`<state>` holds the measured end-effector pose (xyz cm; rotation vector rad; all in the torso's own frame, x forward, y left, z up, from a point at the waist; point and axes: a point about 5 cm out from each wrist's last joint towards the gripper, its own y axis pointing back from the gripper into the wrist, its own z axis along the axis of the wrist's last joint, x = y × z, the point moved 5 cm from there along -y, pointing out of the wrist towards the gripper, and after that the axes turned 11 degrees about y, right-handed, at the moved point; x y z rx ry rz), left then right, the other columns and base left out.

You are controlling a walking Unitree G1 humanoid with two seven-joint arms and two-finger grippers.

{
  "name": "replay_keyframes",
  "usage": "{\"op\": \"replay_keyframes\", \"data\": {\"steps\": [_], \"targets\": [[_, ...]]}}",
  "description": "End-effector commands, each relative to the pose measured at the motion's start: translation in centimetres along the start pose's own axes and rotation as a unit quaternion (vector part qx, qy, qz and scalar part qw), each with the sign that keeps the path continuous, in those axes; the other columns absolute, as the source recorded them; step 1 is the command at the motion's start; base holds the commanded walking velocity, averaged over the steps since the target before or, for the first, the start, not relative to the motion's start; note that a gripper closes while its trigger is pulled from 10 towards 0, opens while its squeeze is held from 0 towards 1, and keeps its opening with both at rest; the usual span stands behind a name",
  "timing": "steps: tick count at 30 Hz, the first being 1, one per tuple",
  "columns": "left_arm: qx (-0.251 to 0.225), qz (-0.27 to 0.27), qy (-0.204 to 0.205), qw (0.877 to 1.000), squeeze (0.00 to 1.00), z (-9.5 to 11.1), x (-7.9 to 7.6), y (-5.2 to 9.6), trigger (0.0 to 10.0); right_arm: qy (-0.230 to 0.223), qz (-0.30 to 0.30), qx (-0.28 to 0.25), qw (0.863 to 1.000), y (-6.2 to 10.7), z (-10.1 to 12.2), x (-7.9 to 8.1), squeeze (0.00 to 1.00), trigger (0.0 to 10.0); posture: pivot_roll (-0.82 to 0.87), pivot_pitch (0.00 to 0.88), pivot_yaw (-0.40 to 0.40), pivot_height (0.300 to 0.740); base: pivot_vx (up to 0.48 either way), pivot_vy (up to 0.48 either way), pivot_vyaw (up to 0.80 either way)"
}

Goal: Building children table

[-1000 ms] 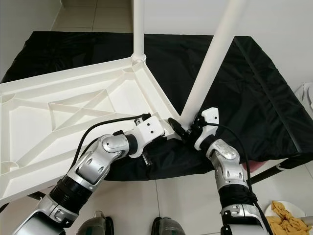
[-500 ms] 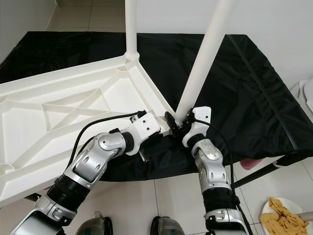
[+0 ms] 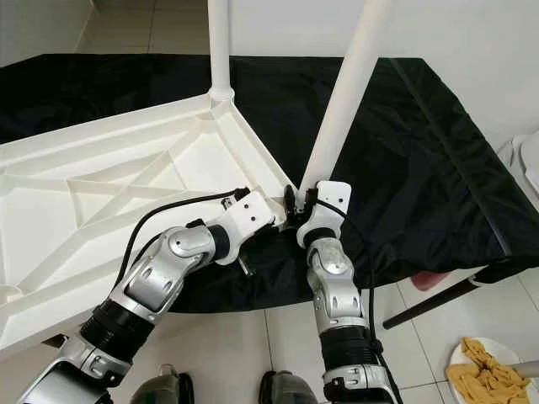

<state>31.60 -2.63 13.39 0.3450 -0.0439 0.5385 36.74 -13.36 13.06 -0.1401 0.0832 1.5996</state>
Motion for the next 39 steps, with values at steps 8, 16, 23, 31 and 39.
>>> {"op": "replay_keyframes", "data": {"steps": [8, 16, 23, 31, 39], "targets": [[-0.034, -0.053, -0.004, 0.998, 0.0, 1.5, -2.4, -0.7, 10.0, 0.031, -0.036, 0.054, 0.997, 0.1, -2.6, -3.0, 0.0, 10.0, 0.03, 0.093, -0.06, 0.74, 0.0, 0.0, 0.0], [-0.033, -0.048, -0.001, 0.998, 0.0, 1.4, -2.3, -0.6, 10.0, 0.026, 0.047, 0.016, 0.998, -0.3, -1.3, -3.3, 1.0, 10.0, 0.04, 0.093, -0.073, 0.74, 0.0, 0.0, 0.0], [-0.033, -0.046, 0.0, 0.998, 0.0, 1.4, -2.3, -0.7, 10.0, 0.039, 0.144, -0.039, 0.988, 0.1, 0.2, -3.0, 1.0, 10.0, 0.04, 0.086, -0.077, 0.74, 0.0, 0.0, 0.0], [-0.032, -0.046, -0.002, 0.998, 0.0, 1.3, -2.3, -0.7, 10.0, 0.042, 0.236, -0.062, 0.969, 1.2, 0.6, -2.8, 0.0, 10.0, 0.04, 0.079, -0.072, 0.74, 0.0, 0.0, 0.0], [-0.028, -0.053, 0.007, 0.998, 1.0, 1.2, -2.4, -0.6, 10.0, 0.064, 0.253, -0.058, 0.964, 1.0, 0.4, -4.0, 0.0, 10.0, 0.04, 0.071, -0.068, 0.74, 0.0, 0.0, 0.0]]}}
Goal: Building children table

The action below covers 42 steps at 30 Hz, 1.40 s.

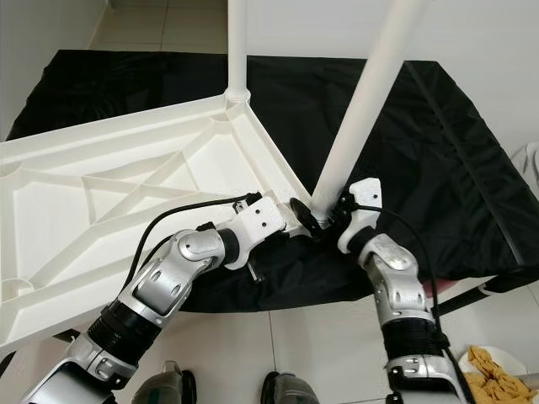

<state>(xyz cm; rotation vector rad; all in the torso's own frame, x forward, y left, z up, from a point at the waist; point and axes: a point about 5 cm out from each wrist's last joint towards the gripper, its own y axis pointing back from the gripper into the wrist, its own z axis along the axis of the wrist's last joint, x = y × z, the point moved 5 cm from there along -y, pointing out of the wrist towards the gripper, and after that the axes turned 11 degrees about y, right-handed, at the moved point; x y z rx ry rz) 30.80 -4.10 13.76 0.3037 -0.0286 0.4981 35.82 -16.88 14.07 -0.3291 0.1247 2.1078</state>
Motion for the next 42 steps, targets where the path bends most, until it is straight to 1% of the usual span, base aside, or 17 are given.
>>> {"op": "replay_keyframes", "data": {"steps": [1, 3, 6, 7, 15, 18, 20, 24, 28, 29, 30, 31, 42], "targets": [[-0.009, -0.032, -0.002, 0.999, 1.0, 0.4, -1.0, 0.0, 10.0, 0.004, 0.0, 0.002, 1.0, 0.2, -0.1, -0.3, 0.0, 10.0, 0.04, 0.071, -0.068, 0.74, 0.0, 0.0, 0.0], [0.0, -0.024, -0.012, 1.0, 0.98, 0.2, -0.8, -0.1, 10.0, 0.002, 0.006, -0.003, 1.0, 0.3, -0.1, -0.3, 0.0, 10.0, 0.04, 0.067, -0.063, 0.74, 0.0, 0.0, 0.0], [0.003, -0.022, -0.013, 1.0, 0.98, 0.1, -0.8, -0.1, 10.0, 0.001, 0.007, -0.005, 1.0, 0.3, -0.1, -0.3, 0.0, 10.0, 0.04, 0.067, -0.063, 0.74, 0.0, 0.0, 0.0], [0.004, -0.022, -0.017, 1.0, 0.0, 0.1, -0.8, -0.1, 10.0, 0.0, 0.01, -0.007, 1.0, 0.3, -0.1, -0.3, 0.0, 10.0, 0.04, 0.067, -0.061, 0.74, 0.0, 0.0, 0.0], [0.025, -0.019, -0.007, 0.999, 0.0, -0.5, -0.6, -0.2, 10.0, 0.003, 0.009, -0.01, 1.0, 0.5, 0.0, -0.6, 0.0, 10.0, 0.04, 0.069, -0.057, 0.74, 0.0, 0.0, 0.0], [0.037, -0.012, 0.001, 0.999, 0.0, -0.8, -0.4, -0.3, 10.0, 0.004, 0.007, -0.012, 1.0, 0.5, 0.0, -0.8, 0.0, 10.0, 0.04, 0.069, -0.058, 0.74, 0.0, 0.0, 0.0], [0.054, -0.006, 0.008, 0.999, 0.0, -1.3, -0.2, -0.3, 10.0, 0.006, 0.006, -0.013, 1.0, 0.5, 0.1, -0.9, 0.0, 10.0, 0.04, 0.07, -0.058, 0.74, 0.0, 0.0, 0.0], [0.059, -0.002, 0.012, 0.998, 0.0, -1.5, 0.0, -0.4, 10.0, 0.007, 0.005, -0.013, 1.0, 0.4, 0.1, -1.0, 0.0, 10.0, 0.04, 0.072, -0.058, 0.74, 0.0, 0.0, 0.0], [0.048, -0.005, 0.013, 0.999, 0.0, -1.2, -0.1, -0.3, 10.0, 0.008, 0.003, -0.015, 1.0, 0.4, 0.2, -1.1, 0.0, 10.0, 0.04, 0.076, -0.057, 0.74, 0.0, 0.0, 0.0], [0.045, -0.002, 0.013, 0.999, 0.0, -1.1, 0.0, -0.3, 3.9, 0.008, 0.002, -0.015, 1.0, 0.4, 0.2, -1.1, 0.0, 10.0, 0.04, 0.078, -0.057, 0.74, 0.0, 0.0, 0.0], [0.042, -0.001, 0.017, 0.999, 0.0, -0.9, 0.0, -0.3, 3.1, 0.008, 0.002, -0.014, 1.0, 0.5, 0.2, -1.1, 0.0, 10.0, 0.04, 0.079, -0.056, 0.74, 0.0, 0.0, 0.0], [0.039, -0.003, 0.017, 0.999, 0.0, -0.8, 0.0, -0.3, 0.0, 0.009, 0.001, -0.014, 1.0, 0.5, 0.1, -1.2, 0.0, 10.0, 0.04, 0.08, -0.056, 0.74, 0.0, 0.0, 0.0], [0.041, -0.014, 0.011, 0.999, 0.0, -0.7, -0.4, -0.3, 0.0, 0.006, 0.003, -0.012, 1.0, 0.5, -0.1, -1.0, 0.0, 10.0, 0.03, 0.086, -0.054, 0.74, 0.0, 0.0, 0.0]]}}
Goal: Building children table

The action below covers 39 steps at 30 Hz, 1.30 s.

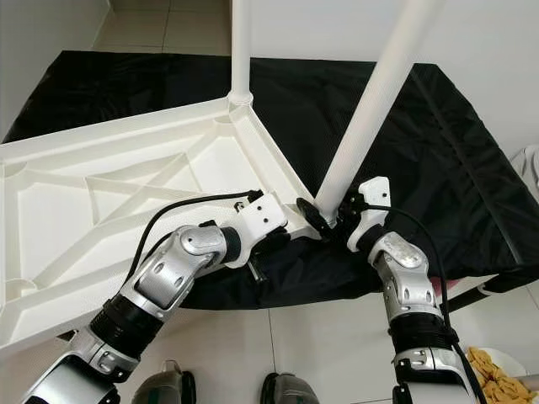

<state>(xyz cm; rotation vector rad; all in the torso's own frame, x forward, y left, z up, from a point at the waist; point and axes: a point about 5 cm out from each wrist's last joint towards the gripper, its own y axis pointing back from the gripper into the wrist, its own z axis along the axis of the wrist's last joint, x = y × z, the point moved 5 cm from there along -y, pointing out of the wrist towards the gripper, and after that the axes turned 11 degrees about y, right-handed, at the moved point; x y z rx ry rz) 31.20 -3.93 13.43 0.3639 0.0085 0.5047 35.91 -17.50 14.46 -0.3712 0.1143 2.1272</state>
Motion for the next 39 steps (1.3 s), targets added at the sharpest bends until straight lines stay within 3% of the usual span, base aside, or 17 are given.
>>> {"op": "replay_keyframes", "data": {"steps": [1, 3, 4, 22, 23, 25, 26, 27, 32, 39], "targets": [[0.009, -0.02, -0.002, 1.0, 0.0, -0.4, -0.9, -0.2, 0.0, -0.007, -0.004, 0.004, 1.0, 0.3, -0.4, -0.1, 0.0, 10.0, 0.03, 0.087, -0.053, 0.74, 0.0, 0.0, 0.0], [0.01, -0.023, -0.003, 1.0, 0.0, -0.4, -1.0, -0.1, 0.0, -0.008, -0.001, 0.005, 1.0, 0.2, -0.5, 0.0, 0.0, 10.0, 0.03, 0.087, -0.053, 0.74, 0.0, 0.0, 0.0], [0.012, -0.026, -0.004, 1.0, 0.0, -0.5, -1.1, -0.2, 10.0, -0.008, 0.002, 0.008, 1.0, 0.2, -0.6, 0.1, 0.0, 10.0, 0.04, 0.088, -0.054, 0.74, 0.0, 0.0, 0.0], [0.012, -0.023, -0.015, 1.0, 0.0, -0.2, -0.9, -0.1, 10.0, -0.044, 0.047, 0.041, 0.997, -0.7, -3.3, 2.6, 0.0, 10.0, 0.04, 0.085, -0.055, 0.74, 0.0, 0.0, 0.0], [0.011, -0.024, -0.015, 1.0, 0.0, -0.1, -1.0, -0.1, 10.0, -0.047, 0.052, 0.038, 0.997, -0.9, -3.2, 2.7, 0.0, 8.6, 0.04, 0.086, -0.054, 0.74, 0.0, 0.0, 0.0], [0.011, -0.025, -0.015, 1.0, 0.0, -0.1, -1.0, -0.1, 10.0, -0.048, 0.056, 0.036, 0.997, -1.0, -3.2, 2.9, 0.0, 8.6, 0.04, 0.086, -0.054, 0.74, 0.0, 0.0, 0.0], [0.011, -0.025, -0.015, 1.0, 0.0, -0.1, -1.0, -0.1, 10.0, -0.052, 0.059, 0.036, 0.996, -1.1, -3.3, 3.0, 0.0, 1.5, 0.05, 0.086, -0.057, 0.74, 0.0, 0.0, 0.0], [0.011, -0.026, -0.015, 1.0, 0.0, 0.0, -1.0, -0.1, 10.0, -0.058, 0.058, 0.043, 0.996, -1.1, -3.6, 3.0, 0.0, 0.0, 0.05, 0.086, -0.058, 0.74, 0.0, 0.0, 0.0], [0.01, -0.024, -0.014, 1.0, 0.0, 0.0, -1.1, -0.2, 10.0, -0.079, 0.05, 0.056, 0.994, -1.1, -4.2, 3.0, 0.0, 0.0, 0.05, 0.086, -0.062, 0.74, 0.0, 0.0, 0.0], [0.01, -0.025, -0.013, 1.0, 0.0, -0.1, -1.3, -0.2, 10.0, -0.073, 0.04, 0.066, 0.994, -0.8, -4.6, 3.0, 0.0, 0.0, 0.05, 0.082, -0.064, 0.74, 0.0, 0.0, 0.0]]}}
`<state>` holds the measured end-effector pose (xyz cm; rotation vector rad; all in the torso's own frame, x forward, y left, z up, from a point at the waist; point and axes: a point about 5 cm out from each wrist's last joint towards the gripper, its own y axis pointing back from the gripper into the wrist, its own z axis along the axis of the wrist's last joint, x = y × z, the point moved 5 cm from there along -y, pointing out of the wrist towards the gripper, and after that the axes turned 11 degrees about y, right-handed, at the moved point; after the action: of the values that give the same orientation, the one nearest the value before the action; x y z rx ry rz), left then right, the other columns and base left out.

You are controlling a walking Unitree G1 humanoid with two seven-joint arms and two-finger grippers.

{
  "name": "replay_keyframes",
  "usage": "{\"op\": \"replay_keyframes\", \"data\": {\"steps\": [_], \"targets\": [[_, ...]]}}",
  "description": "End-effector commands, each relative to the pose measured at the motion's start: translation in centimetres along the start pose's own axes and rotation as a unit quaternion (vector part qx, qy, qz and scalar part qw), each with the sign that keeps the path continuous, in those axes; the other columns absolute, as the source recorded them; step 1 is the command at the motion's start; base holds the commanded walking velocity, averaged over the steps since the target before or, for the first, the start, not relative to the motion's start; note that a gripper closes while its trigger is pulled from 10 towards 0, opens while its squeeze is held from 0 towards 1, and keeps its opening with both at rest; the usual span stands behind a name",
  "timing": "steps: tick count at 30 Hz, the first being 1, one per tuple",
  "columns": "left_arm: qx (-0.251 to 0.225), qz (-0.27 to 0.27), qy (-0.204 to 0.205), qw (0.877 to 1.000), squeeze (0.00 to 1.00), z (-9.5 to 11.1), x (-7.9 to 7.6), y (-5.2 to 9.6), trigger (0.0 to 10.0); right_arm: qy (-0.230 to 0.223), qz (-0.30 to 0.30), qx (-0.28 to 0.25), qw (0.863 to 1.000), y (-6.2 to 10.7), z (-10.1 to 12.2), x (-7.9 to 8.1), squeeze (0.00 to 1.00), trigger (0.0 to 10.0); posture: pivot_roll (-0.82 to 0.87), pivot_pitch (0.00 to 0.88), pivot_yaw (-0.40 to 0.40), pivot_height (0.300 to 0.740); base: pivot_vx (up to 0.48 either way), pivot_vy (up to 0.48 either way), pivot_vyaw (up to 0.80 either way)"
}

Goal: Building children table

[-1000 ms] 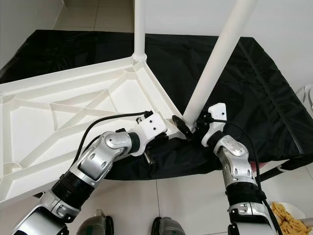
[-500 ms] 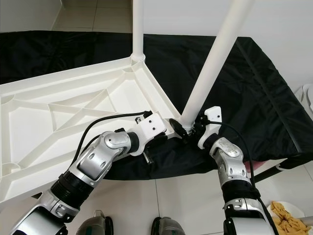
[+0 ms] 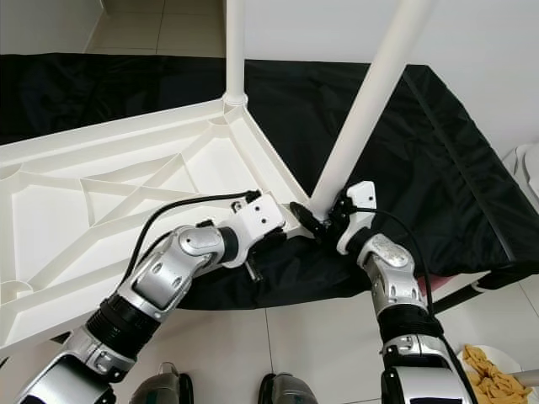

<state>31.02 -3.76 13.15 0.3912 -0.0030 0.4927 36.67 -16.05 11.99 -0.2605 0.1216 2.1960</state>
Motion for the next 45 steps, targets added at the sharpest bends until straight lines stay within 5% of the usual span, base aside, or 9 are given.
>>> {"op": "replay_keyframes", "data": {"steps": [1, 15, 16, 26, 31, 39, 40, 41, 45], "targets": [[-0.002, -0.022, -0.004, 1.0, 0.0, 0.3, -1.2, -0.4, 10.0, -0.029, -0.004, 0.047, 0.998, 0.5, -2.6, 1.2, 0.0, 0.0, 0.05, 0.081, -0.065, 0.74, 0.0, 0.0, 0.0], [-0.001, -0.026, -0.003, 1.0, 0.0, 0.2, -1.5, -0.5, 10.0, -0.038, -0.151, 0.129, 0.979, 1.1, -5.1, -0.2, 0.0, 0.0, 0.04, 0.07, -0.066, 0.74, 0.0, 0.0, 0.0], [-0.001, -0.027, -0.003, 1.0, 0.0, 0.3, -1.6, -0.5, 10.0, -0.062, -0.209, 0.149, 0.964, 1.2, -5.6, -0.7, 0.0, 0.0, 0.04, 0.068, -0.068, 0.74, 0.0, 0.0, 0.0], [-0.002, -0.027, -0.001, 1.0, 0.0, 0.3, -1.8, -0.5, 10.0, -0.078, -0.317, 0.168, 0.93, 1.5, -5.9, -0.9, 0.0, 0.0, 0.05, 0.068, -0.073, 0.74, 0.0, 0.0, 0.0], [-0.001, -0.026, 0.0, 1.0, 0.0, 0.2, -1.8, -0.5, 10.0, -0.071, -0.407, 0.197, 0.889, 2.1, -6.1, -0.1, 0.0, 0.0, 0.05, 0.069, -0.075, 0.74, 0.0, 0.0, 0.0], [-0.001, -0.025, 0.0, 1.0, 0.0, 0.2, -1.8, -0.6, 10.0, -0.057, -0.401, 0.197, 0.893, 1.7, -5.7, 0.4, 0.0, 0.0, 0.05, 0.067, -0.077, 0.74, 0.0, 0.0, 0.0], [-0.001, -0.025, 0.0, 1.0, 0.0, 0.2, -1.8, -0.6, 10.0, -0.052, -0.404, 0.197, 0.892, 1.8, -5.7, 0.2, 0.0, 3.8, 0.05, 0.068, -0.078, 0.74, 0.0, 0.0, 0.0], [0.0, -0.024, 0.0, 1.0, 0.0, 0.2, -1.8, -0.6, 10.0, -0.038, -0.4, 0.187, 0.896, 1.8, -5.3, 0.0, 0.0, 10.0, 0.05, 0.068, -0.078, 0.74, 0.0, 0.0, 0.0], [-0.001, -0.024, 0.001, 1.0, 0.0, 0.2, -1.8, -0.6, 10.0, -0.033, -0.401, 0.174, 0.899, 1.8, -5.0, -0.4, 0.0, 10.0, 0.05, 0.069, -0.079, 0.74, 0.0, 0.0, 0.0]]}}
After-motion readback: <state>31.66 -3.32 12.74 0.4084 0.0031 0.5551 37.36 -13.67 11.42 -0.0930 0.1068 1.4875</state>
